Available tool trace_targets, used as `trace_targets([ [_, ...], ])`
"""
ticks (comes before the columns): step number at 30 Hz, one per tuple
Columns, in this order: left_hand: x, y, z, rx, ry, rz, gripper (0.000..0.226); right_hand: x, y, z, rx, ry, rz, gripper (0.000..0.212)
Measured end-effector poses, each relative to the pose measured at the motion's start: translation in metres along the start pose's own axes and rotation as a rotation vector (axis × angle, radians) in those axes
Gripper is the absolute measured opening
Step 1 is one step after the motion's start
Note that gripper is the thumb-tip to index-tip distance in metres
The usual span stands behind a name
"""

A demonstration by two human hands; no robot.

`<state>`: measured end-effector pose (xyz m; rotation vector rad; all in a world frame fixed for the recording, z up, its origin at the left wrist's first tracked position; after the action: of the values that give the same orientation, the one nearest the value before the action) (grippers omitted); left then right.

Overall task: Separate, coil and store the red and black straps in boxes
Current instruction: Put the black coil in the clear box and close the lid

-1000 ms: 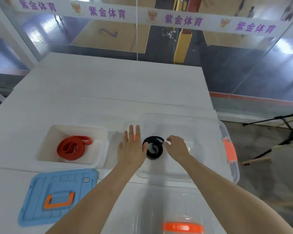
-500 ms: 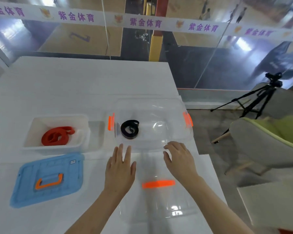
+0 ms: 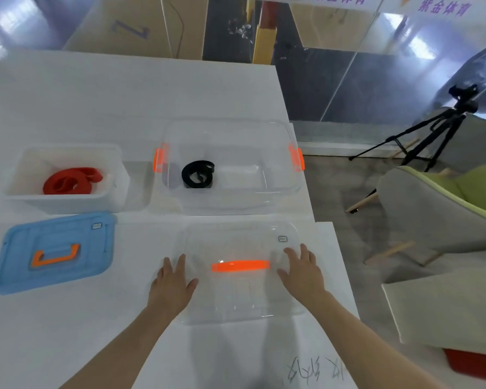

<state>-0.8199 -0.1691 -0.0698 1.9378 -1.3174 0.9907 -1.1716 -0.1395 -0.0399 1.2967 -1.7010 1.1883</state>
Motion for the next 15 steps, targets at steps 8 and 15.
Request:
trace_targets([
  [8,-0.033,-0.002,0.009,0.028,-0.104,-0.053,0.103,-0.043,0.025,0.0,-0.171,-0.06,0.17,0.081],
  [15,-0.031,-0.008,0.006,0.095,-0.111,-0.172,0.12,-0.044,0.027,-0.013,-0.234,0.061,0.251,0.085],
])
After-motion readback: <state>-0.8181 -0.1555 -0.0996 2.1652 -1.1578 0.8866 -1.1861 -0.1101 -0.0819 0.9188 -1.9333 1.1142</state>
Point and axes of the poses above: each hand's wrist, its own z-axis towards the middle knuckle, its own x-axis out of the back of the hand, y = z × x, the point moved 10 cm from there along z, towards the middle knuckle, and after that the axes turned 15 degrees about x, right-handed, at the moved point
